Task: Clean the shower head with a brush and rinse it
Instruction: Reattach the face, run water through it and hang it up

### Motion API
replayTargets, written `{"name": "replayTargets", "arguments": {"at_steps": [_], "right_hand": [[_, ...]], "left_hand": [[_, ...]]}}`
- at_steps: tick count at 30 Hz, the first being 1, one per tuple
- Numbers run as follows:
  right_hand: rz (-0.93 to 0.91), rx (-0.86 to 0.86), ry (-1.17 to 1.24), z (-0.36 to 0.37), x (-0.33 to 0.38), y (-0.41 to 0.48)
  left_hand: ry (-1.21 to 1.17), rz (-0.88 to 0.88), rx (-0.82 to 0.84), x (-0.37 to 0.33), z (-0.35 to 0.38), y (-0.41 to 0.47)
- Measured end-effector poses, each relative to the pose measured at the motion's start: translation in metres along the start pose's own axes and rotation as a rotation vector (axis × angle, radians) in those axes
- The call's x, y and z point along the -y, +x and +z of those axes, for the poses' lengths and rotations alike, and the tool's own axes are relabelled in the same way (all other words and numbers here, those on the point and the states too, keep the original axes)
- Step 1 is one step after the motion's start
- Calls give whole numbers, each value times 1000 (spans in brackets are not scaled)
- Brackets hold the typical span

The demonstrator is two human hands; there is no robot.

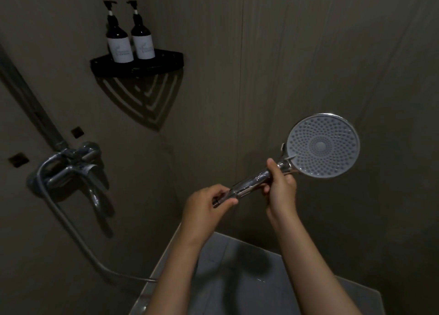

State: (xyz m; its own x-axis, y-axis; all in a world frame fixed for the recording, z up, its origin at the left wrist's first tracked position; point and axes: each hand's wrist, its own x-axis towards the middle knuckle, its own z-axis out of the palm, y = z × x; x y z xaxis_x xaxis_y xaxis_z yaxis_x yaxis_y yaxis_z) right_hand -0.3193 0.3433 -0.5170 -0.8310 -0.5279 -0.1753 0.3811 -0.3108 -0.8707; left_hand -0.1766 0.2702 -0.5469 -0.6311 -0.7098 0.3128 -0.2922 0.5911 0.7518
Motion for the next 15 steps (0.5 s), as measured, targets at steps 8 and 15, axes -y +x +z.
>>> {"name": "replayTargets", "arguments": {"at_steps": [8,15], "right_hand": [[-25,79,-6,-5,4,1],[-57,259,-76,-3,8,1]], "left_hand": [[-390,-179,364,4,2,7],[-553,-230,621,3,-9,2]]}}
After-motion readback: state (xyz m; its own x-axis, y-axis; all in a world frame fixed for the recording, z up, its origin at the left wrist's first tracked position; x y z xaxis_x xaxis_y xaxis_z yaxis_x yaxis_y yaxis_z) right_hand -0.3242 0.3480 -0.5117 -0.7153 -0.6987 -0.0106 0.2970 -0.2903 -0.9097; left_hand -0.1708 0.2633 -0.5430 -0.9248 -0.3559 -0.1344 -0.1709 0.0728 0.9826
